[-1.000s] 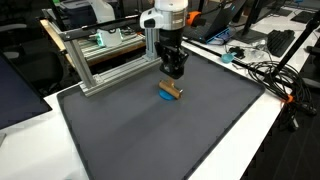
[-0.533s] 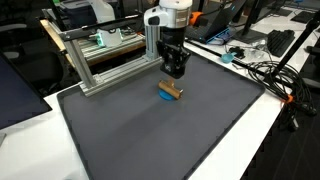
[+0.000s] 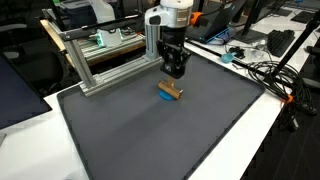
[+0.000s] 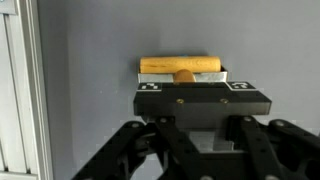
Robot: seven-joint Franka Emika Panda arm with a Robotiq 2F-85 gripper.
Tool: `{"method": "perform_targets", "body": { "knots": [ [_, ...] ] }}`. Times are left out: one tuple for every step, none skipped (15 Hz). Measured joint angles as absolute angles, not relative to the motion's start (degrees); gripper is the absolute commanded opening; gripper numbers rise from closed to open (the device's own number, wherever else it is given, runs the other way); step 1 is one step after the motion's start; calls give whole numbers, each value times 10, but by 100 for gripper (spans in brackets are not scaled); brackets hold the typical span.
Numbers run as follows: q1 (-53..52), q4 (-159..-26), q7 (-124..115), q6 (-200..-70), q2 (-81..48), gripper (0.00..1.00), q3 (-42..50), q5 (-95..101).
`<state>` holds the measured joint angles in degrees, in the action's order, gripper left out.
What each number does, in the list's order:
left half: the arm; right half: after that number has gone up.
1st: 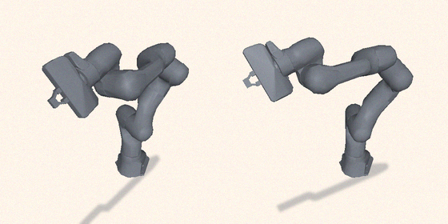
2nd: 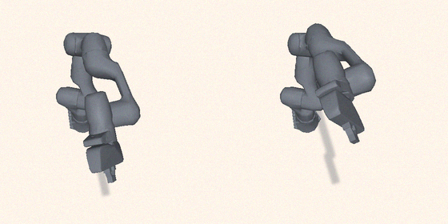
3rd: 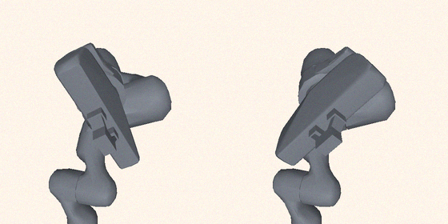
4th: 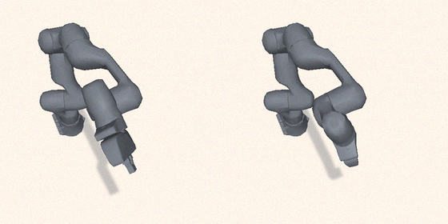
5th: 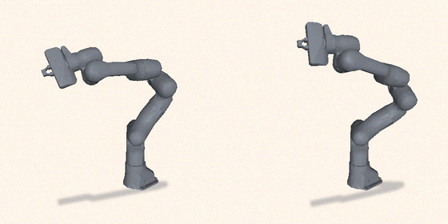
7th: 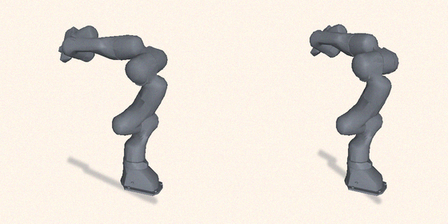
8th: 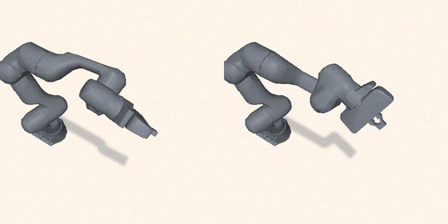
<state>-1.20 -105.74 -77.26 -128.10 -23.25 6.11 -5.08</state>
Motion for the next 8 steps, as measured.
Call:
{"method": "perform_targets", "body": {
  "knots": [
    [-12,-1057,-773,-1281,-232,22,61,-50],
    [-12,-1057,-773,-1281,-232,22,61,-49],
    [-12,-1058,-773,-1282,-232,22,61,-48],
    [-12,-1058,-773,-1282,-232,22,61,-47],
    [-12,-1058,-773,-1283,-232,22,61,-47],
    [-12,-1058,-773,-1283,-232,22,61,-46],
    [-12,-1058,-773,-1283,-232,22,61,-45],
    [-12,-1058,-773,-1284,-232,22,61,-44]
  ]
}}
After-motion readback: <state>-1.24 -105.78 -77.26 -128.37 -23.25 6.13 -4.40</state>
